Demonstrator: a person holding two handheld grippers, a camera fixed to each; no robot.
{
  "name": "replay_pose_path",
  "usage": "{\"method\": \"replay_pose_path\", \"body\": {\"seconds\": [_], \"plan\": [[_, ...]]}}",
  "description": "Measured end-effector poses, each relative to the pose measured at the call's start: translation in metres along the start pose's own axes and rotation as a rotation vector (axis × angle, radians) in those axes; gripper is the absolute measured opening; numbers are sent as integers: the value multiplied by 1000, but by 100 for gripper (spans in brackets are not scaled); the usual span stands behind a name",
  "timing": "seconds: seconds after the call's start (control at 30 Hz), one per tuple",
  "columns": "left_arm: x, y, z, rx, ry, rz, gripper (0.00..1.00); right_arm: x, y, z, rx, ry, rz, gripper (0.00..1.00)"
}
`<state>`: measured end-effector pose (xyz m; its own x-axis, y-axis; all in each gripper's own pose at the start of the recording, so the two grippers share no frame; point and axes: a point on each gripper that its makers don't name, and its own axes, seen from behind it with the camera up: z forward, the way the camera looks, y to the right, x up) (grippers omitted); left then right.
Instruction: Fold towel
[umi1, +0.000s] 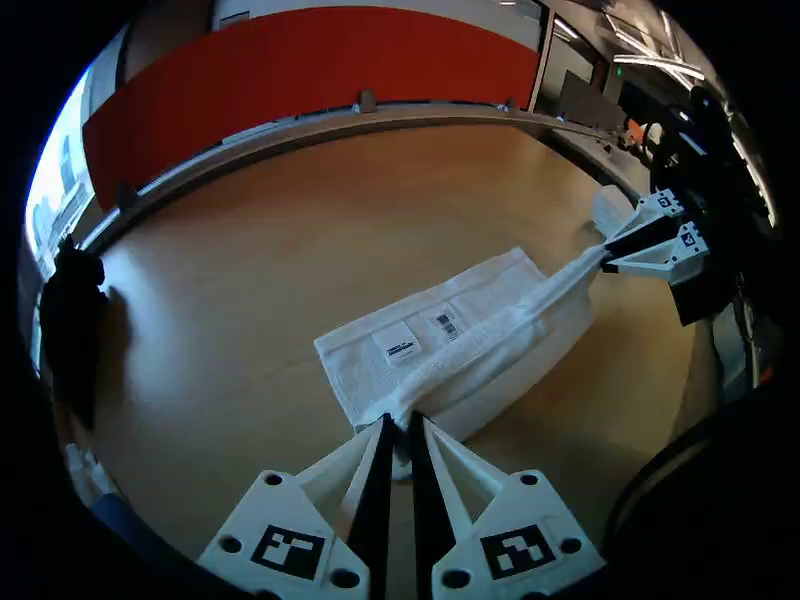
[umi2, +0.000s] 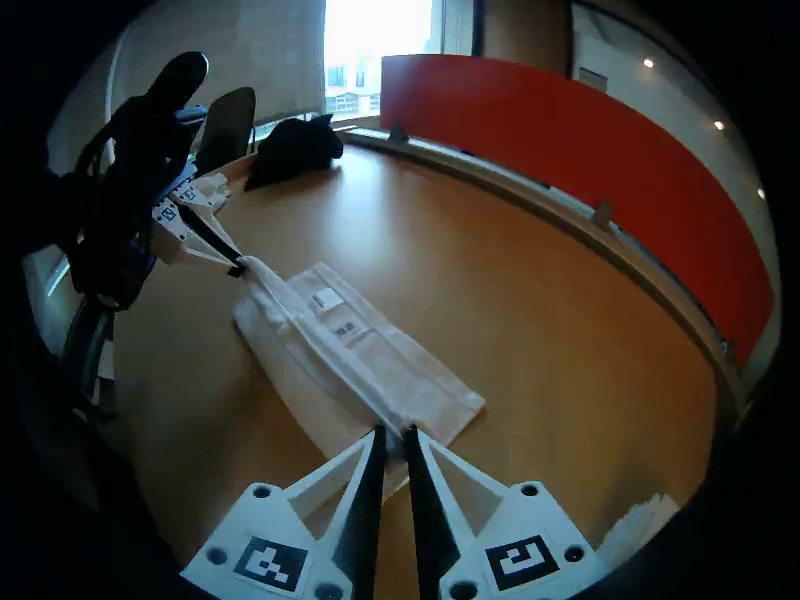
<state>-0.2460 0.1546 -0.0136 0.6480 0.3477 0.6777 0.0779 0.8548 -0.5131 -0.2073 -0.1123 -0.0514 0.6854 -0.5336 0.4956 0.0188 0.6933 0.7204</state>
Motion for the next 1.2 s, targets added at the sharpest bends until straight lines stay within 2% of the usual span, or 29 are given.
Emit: {"method": "replay_pose_path", "body": {"seconds": [0.27, 0.57, 0.8, 1.07, 1.2], "plan": [[-3, -5, 14, 0, -3, -2, 12, -9, 2, 13, 8, -17, 13, 15], [-11, -14, 37, 11, -27, -11, 12, -18, 7, 34, 10, -28, 35, 15], [-8, -21, 52, 23, -30, -6, 13, -23, 13, 45, 0, -29, 54, 16], [-8, -28, 63, 46, -36, 9, 17, -28, 21, 55, -23, -28, 60, 19], [-7, -29, 67, 57, -37, 28, 24, -30, 24, 58, -37, -29, 66, 22]]}}
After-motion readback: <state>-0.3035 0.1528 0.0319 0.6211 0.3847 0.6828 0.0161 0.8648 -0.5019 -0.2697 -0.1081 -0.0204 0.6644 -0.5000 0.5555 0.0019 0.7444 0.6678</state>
